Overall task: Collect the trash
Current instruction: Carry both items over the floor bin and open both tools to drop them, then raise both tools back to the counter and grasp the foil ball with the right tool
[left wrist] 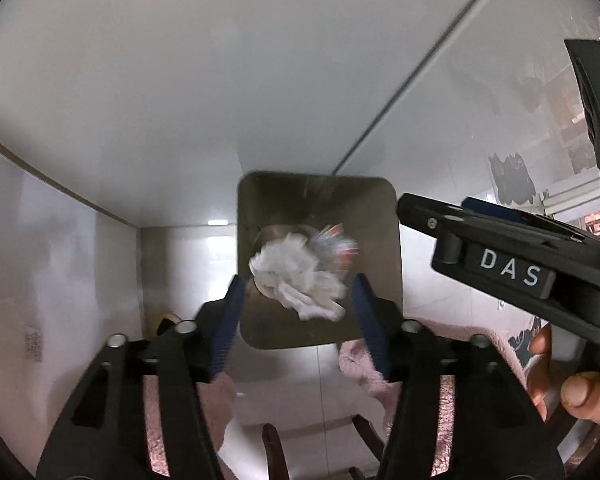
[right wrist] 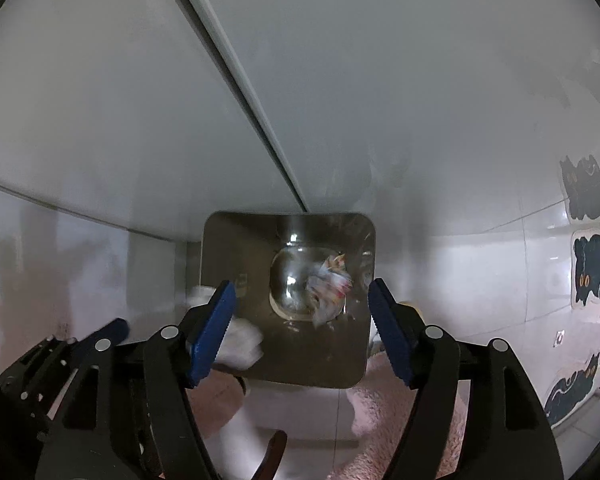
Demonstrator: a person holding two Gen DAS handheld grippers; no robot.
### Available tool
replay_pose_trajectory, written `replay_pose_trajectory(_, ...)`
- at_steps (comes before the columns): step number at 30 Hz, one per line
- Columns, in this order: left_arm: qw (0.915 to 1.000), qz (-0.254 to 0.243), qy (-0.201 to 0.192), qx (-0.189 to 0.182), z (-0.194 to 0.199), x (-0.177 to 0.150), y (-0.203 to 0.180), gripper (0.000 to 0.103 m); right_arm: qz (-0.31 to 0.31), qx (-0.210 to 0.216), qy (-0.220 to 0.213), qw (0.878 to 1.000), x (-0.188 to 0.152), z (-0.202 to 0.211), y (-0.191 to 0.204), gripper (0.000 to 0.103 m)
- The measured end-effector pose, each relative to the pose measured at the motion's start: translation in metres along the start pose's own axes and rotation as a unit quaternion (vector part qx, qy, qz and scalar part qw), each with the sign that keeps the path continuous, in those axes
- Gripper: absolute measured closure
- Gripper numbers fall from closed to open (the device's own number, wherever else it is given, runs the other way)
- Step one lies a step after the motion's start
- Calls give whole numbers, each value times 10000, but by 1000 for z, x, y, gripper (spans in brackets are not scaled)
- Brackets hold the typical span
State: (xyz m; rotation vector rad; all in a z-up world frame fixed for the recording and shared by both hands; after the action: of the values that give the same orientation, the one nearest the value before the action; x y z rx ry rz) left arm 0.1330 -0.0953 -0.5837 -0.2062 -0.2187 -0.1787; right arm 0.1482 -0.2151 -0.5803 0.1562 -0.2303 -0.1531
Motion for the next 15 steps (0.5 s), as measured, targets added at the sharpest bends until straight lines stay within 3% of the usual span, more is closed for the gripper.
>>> replay_pose_trajectory(7, 9988, 85, -442, 197, 45, 6, 9, 19, -91, -86, -523, 9986, 2, 48, -2, 13)
replay_pose_trajectory(10, 9964, 43, -767, 368, 77, 6, 14, 13, -125, -18, -835, 9964, 2, 80, -4, 12)
replay_pose_trajectory(15, 9918, 34, -1166, 526, 125, 12, 17, 12, -75, 204, -1387, 9901, 4, 145, 8, 8)
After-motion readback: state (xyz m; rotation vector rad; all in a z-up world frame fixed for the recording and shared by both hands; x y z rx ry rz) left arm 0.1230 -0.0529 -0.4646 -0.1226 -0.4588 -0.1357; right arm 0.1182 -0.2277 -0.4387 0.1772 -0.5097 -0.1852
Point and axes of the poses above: each gripper's, at about its wrist camera, not at the fingertips, and z roughly against the way its jaws point, y to its left, x to its top, the point moved 7 cm from there along -z, roughly the way its jaws point, and after that the axes turned 1 degree about z, right-handed, at the moved point
